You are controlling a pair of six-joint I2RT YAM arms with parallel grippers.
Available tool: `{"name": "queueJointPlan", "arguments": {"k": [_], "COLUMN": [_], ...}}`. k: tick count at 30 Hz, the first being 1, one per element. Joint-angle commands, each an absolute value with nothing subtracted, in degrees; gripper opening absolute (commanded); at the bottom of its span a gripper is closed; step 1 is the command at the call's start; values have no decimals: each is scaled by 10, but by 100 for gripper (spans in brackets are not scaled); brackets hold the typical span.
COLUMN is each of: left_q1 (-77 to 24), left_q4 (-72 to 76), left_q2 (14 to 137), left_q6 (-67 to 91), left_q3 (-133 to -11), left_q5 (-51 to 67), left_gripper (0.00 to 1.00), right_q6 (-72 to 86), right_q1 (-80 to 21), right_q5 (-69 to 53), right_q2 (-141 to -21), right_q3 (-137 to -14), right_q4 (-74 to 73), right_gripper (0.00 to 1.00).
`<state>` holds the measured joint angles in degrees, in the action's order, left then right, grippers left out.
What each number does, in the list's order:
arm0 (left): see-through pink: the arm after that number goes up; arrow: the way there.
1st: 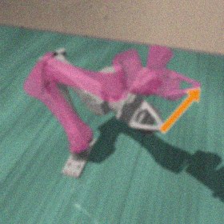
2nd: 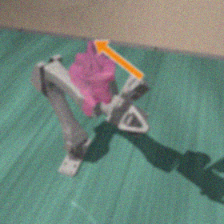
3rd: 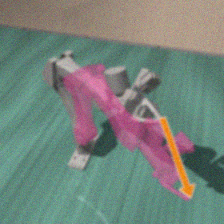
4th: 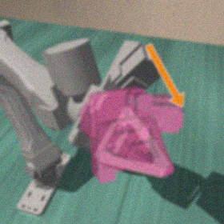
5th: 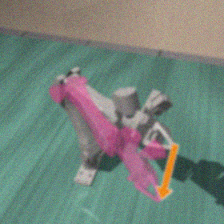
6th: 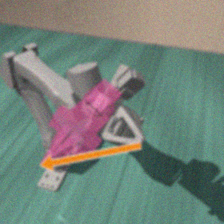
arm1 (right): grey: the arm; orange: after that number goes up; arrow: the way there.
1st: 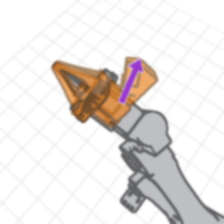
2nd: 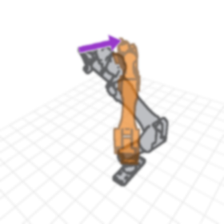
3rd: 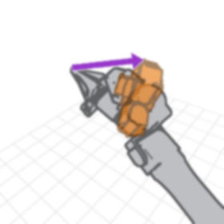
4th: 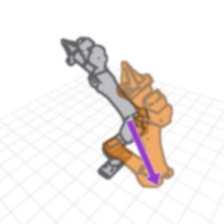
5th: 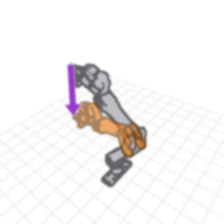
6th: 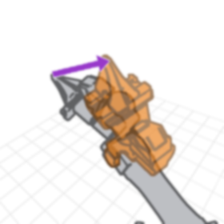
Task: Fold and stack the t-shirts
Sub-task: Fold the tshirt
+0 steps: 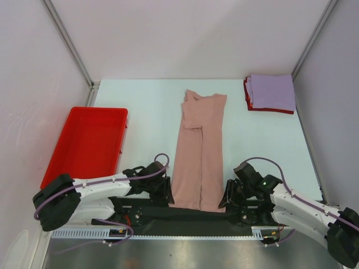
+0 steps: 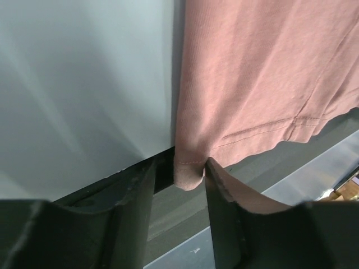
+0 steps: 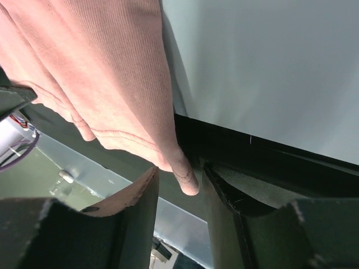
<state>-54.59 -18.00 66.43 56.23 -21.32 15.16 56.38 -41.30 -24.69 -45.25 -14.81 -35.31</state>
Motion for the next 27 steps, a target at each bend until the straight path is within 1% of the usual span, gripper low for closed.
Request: {"name": "queueJointPlan", "arguments": {"k": [1,2,4,5,6,7,8,10,15,17,18,20,22,25,26,27], "left_q1": [-550,-550,-550,-550,-549,-550,-550,-550,-549,-542,-538,-514,-489,-430,-403,-391], "left_q4": [-149,-149,-149,-151,-154,-157,-175,-193,-239,-268,-278,-304,-318,-338,-352,-357], "left_q2": [655,650,633,628,617,614,609,599,599,621,630,654,673,737,757,799], "left_q6": [548,547,543,541,539,534,528,519,499,484,478,458,443,403,382,372], "left_q3": [-229,-233,-237,-242,-244,-249,-262,-277,-347,-398,-417,-469,-498,-559,-596,-616], "left_q5": [140,135,128,127,126,123,115,112,108,102,96,91,98,112,115,116], "left_gripper": [42,33,24,17,12,6,0,0,0,0,0,0,0,0,0,0], "right_q6": [524,523,522,521,523,525,526,523,498,483,463,441,410,366,355,345], "right_q1": [-414,-415,-414,-414,-413,-414,-414,-414,-414,-408,-394,-368,-310,-245,-235,-227], "right_q5": [-166,-171,-175,-184,-185,-185,-187,-187,-194,-186,-182,-185,-200,-235,-249,-255], "right_q2": [-465,-465,-461,-453,-447,-440,-437,-430,-465,-509,-526,-571,-611,-655,-687,-709], "right_q3": [-156,-162,-165,-168,-170,-174,-189,-212,-311,-352,-394,-429,-469,-504,-528,-540], "right_q4": [-360,-359,-345,-338,-333,-333,-333,-346,-363,-375,-391,-404,-413,-405,-396,-396], "right_gripper": [42,37,27,24,20,10,6,0,0,0,0,0,0,0,0,0]}}
